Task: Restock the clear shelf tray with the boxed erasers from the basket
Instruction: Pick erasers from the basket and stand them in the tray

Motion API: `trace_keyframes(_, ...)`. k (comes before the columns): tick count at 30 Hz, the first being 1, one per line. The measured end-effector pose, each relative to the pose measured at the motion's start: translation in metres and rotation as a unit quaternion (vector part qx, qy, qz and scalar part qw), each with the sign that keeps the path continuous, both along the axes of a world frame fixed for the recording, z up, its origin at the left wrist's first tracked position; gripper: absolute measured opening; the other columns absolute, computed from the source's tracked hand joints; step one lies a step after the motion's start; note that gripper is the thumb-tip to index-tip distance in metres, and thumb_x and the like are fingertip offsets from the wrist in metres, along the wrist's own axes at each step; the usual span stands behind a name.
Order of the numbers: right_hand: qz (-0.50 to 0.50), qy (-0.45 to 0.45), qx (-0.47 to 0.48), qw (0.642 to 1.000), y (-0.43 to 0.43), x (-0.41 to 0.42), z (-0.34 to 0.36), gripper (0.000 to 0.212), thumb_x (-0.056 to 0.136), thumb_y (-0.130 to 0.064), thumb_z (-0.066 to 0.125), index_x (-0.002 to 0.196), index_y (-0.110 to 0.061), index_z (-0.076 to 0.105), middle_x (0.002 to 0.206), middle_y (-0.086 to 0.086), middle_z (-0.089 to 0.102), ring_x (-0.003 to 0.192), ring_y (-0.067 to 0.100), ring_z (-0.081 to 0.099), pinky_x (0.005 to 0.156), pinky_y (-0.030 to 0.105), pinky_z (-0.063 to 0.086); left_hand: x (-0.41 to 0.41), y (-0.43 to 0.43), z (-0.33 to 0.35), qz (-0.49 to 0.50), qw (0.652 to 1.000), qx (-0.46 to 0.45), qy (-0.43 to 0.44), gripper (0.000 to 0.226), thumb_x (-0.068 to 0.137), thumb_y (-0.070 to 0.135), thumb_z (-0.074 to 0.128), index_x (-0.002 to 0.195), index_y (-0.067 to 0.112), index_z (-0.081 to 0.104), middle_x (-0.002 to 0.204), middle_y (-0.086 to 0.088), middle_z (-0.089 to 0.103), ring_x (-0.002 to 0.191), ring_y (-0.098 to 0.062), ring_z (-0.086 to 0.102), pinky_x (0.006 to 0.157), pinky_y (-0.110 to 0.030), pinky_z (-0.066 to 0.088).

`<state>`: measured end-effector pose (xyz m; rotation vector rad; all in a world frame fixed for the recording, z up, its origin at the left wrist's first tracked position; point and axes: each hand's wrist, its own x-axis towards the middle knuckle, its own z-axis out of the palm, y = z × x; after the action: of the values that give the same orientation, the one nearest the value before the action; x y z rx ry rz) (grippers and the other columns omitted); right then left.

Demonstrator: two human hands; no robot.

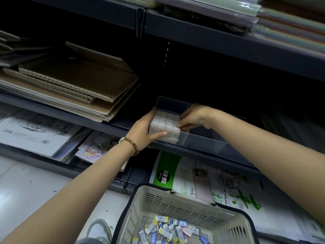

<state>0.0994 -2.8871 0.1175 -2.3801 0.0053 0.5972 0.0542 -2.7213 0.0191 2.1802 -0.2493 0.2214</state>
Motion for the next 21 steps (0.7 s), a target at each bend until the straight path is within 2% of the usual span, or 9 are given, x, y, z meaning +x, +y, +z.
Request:
trace_keyframes(2,0.006,-0.013,0.001,1.0,-0.003,0.0,-0.004,0.043,0.08,-0.005,0.071,0.118,0.009,0.055,0.115,0.02,0.064,0.101,0.027,0.066,0.092,0.03,0.051,0.0,0.001,0.0,0.002,1.0,0.004,0.0,0.092,0.077,0.038,0.072,0.148,0.015,0.018,0.15,-0.001,0.033,0.137,-0.011,0.031,0.108,-0.019,0.025)
trace_keyframes(4,0.008,-0.01,0.021,1.0,-0.005,-0.001,-0.006,0.048,0.081,-0.002,0.07,0.123,0.008,0.052,0.116,0.022,0.064,0.101,0.027,0.067,0.085,0.025,0.052,0.0,0.001,0.002,0.006,1.0,0.005,0.001,0.091,0.078,0.037,0.072,0.148,0.015,0.019,0.15,-0.001,0.034,0.136,-0.011,0.032,0.107,-0.017,0.024)
trace_keyframes(8,0.026,-0.046,0.043,0.998,-0.013,-0.007,-0.007,0.056,0.08,-0.002,0.071,0.13,0.005,0.047,0.119,0.021,0.061,0.099,0.025,0.066,0.087,0.029,0.054,-0.009,-0.002,0.005,0.015,1.0,0.003,0.011,0.087,0.08,0.034,0.07,0.148,0.014,0.02,0.15,-0.002,0.032,0.138,-0.013,0.031,0.112,-0.024,0.025)
trace_keyframes(11,0.058,-0.099,0.105,0.988,-0.031,-0.03,-0.006,0.056,0.084,-0.007,0.067,0.135,-0.003,0.045,0.131,0.013,0.055,0.103,0.013,0.058,0.071,0.011,0.052,-0.026,-0.005,0.006,0.043,0.999,0.025,0.005,0.084,0.082,0.037,0.067,0.148,0.014,0.02,0.153,-0.003,0.025,0.14,-0.014,0.024,0.112,-0.023,0.021)
trace_keyframes(14,0.065,-0.157,0.162,0.972,-0.056,-0.067,-0.011,0.05,0.087,-0.011,0.065,0.133,-0.014,0.048,0.127,-0.002,0.057,0.101,-0.003,0.058,0.077,0.006,0.049,-0.053,-0.011,0.008,0.045,0.997,0.062,-0.01,0.083,0.083,0.044,0.063,0.148,0.016,0.021,0.156,-0.001,0.017,0.143,-0.012,0.015,0.115,-0.026,0.017)
trace_keyframes(17,0.045,-0.125,0.23,0.964,-0.085,-0.107,-0.03,0.04,0.086,-0.012,0.066,0.123,-0.023,0.057,0.116,-0.014,0.061,0.094,-0.01,0.062,0.082,0.009,0.05,-0.092,-0.026,-0.004,0.058,0.997,0.044,-0.024,0.078,0.081,0.053,0.055,0.145,0.017,0.028,0.153,0.0,0.026,0.14,-0.012,0.022,0.114,-0.028,0.021)
trace_keyframes(19,0.016,-0.082,0.272,0.959,-0.101,-0.131,-0.06,0.035,0.086,-0.007,0.065,0.118,-0.02,0.06,0.112,-0.011,0.065,0.094,-0.004,0.065,0.082,0.014,0.053,-0.12,-0.042,-0.031,0.053,0.998,0.033,0.001,0.073,0.08,0.054,0.051,0.141,0.016,0.036,0.147,-0.002,0.036,0.136,-0.014,0.032,0.112,-0.031,0.028)
trace_keyframes(21,-0.015,-0.033,0.279,0.959,-0.116,-0.152,-0.104,0.032,0.085,-0.002,0.064,0.114,-0.015,0.061,0.109,-0.003,0.067,0.089,-0.001,0.066,0.078,0.016,0.054,-0.146,-0.059,-0.072,0.057,0.996,0.008,0.069,0.063,0.083,0.047,0.056,0.136,0.016,0.043,0.139,-0.003,0.046,0.128,-0.015,0.041,0.108,-0.033,0.034)
